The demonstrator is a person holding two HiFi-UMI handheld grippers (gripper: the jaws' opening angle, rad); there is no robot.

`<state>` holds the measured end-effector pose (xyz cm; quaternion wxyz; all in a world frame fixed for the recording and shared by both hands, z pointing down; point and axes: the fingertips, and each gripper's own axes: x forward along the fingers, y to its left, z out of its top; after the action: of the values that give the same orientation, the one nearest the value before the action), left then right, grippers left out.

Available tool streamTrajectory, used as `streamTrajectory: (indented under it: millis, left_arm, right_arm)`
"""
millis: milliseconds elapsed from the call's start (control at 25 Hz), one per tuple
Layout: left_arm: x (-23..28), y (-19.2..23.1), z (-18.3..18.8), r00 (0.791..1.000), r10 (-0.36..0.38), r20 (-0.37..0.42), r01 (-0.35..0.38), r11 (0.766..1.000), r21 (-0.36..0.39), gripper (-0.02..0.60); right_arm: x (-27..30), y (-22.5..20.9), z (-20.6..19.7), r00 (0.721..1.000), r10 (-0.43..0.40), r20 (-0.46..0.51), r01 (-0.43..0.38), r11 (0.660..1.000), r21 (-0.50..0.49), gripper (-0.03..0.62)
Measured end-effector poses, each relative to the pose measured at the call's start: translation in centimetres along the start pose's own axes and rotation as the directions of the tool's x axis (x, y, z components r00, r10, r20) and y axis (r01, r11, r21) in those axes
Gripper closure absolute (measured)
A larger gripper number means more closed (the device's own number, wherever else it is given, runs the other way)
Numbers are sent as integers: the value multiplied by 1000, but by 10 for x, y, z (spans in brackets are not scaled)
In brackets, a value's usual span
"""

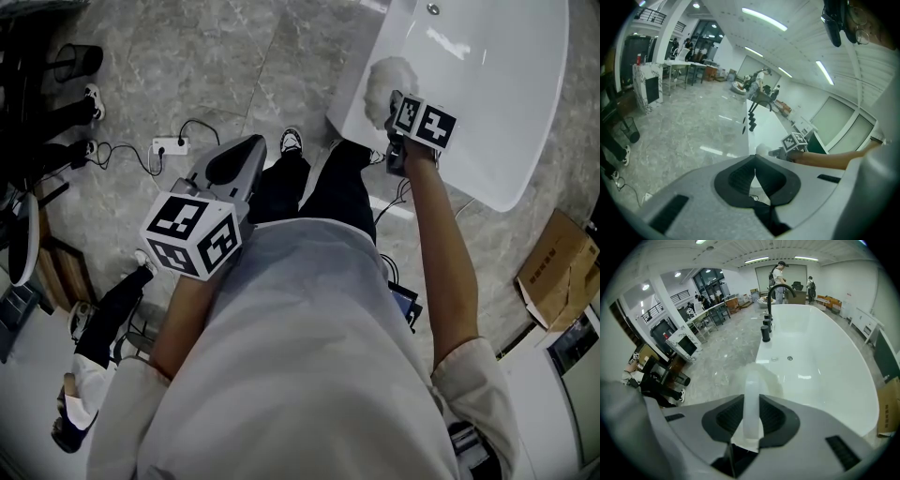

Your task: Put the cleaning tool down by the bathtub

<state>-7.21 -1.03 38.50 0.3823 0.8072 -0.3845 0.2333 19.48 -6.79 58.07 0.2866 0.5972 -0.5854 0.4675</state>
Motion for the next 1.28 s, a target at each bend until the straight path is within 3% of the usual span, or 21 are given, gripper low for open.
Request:
streamTrajectory:
  millis: [1280]
  left_arm:
    - [-7, 13, -7, 998, 64, -12, -65, 997, -37, 573]
  right_arm:
    - [58, -6, 1, 1000, -14, 0, 14, 995, 103, 509]
